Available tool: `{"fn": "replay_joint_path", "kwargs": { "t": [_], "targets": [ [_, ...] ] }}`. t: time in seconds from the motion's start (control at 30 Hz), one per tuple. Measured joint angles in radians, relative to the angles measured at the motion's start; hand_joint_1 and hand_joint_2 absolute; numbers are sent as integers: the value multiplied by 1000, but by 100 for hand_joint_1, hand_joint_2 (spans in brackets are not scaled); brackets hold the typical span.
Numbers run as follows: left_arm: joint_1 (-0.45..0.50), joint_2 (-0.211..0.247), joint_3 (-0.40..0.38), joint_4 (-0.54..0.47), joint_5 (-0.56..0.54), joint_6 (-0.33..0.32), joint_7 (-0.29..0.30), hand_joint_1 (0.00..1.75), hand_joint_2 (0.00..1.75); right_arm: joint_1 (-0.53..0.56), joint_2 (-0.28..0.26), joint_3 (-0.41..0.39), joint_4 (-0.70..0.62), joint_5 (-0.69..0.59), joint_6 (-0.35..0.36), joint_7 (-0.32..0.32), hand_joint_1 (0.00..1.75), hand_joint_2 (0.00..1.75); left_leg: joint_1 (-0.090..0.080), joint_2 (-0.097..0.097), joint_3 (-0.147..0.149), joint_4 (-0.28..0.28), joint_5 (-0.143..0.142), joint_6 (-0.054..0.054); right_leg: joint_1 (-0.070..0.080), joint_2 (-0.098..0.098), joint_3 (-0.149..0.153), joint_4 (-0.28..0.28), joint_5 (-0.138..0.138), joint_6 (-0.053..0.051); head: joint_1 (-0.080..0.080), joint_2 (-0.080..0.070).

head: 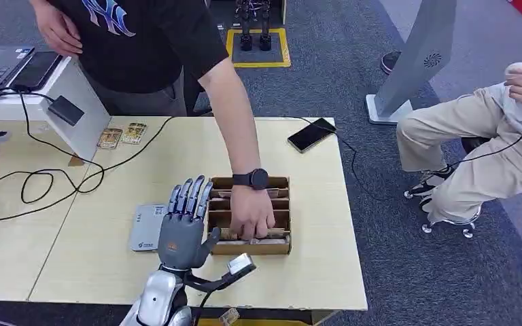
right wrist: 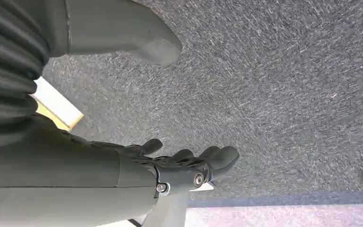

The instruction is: Pass the card to the sensor for recognition and then transmit it.

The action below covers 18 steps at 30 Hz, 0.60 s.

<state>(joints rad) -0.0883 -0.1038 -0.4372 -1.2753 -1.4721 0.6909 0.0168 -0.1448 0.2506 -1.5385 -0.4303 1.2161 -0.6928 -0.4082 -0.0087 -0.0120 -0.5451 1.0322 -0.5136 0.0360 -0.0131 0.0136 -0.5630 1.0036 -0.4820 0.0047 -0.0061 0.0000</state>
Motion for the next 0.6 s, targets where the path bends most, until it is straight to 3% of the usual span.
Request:
{"fn": "replay_joint_path", "kwargs": {
  "t": [0.3, 0.4, 0.47, 0.6],
  "targets": [
    [0, 0, 0, 0, 0, 0, -3, 0, 175, 0, 0, 0, 0, 0, 0, 0, 0, 175, 0, 0, 0, 0, 0, 0, 0, 0, 0, 0, 0, 0, 0, 0],
    [1, 0, 0, -2, 13, 0, -28, 0, 175, 0, 0, 0, 0, 0, 0, 0, 0, 175, 0, 0, 0, 0, 0, 0, 0, 0, 0, 0, 0, 0, 0, 0],
    [7, 0, 0, -11, 72, 0, -79, 0, 175, 0, 0, 0, 0, -3, 0, 0, 0, 175, 0, 0, 0, 0, 0, 0, 0, 0, 0, 0, 0, 0, 0, 0],
    [34, -2, 3, -61, 260, 0, -254, 0, 175, 0, 0, 0, 0, -16, 0, -3, 0, 175, 0, 0, 0, 0, 0, 0, 0, 0, 0, 0, 0, 0, 0, 0]
  ]
}}
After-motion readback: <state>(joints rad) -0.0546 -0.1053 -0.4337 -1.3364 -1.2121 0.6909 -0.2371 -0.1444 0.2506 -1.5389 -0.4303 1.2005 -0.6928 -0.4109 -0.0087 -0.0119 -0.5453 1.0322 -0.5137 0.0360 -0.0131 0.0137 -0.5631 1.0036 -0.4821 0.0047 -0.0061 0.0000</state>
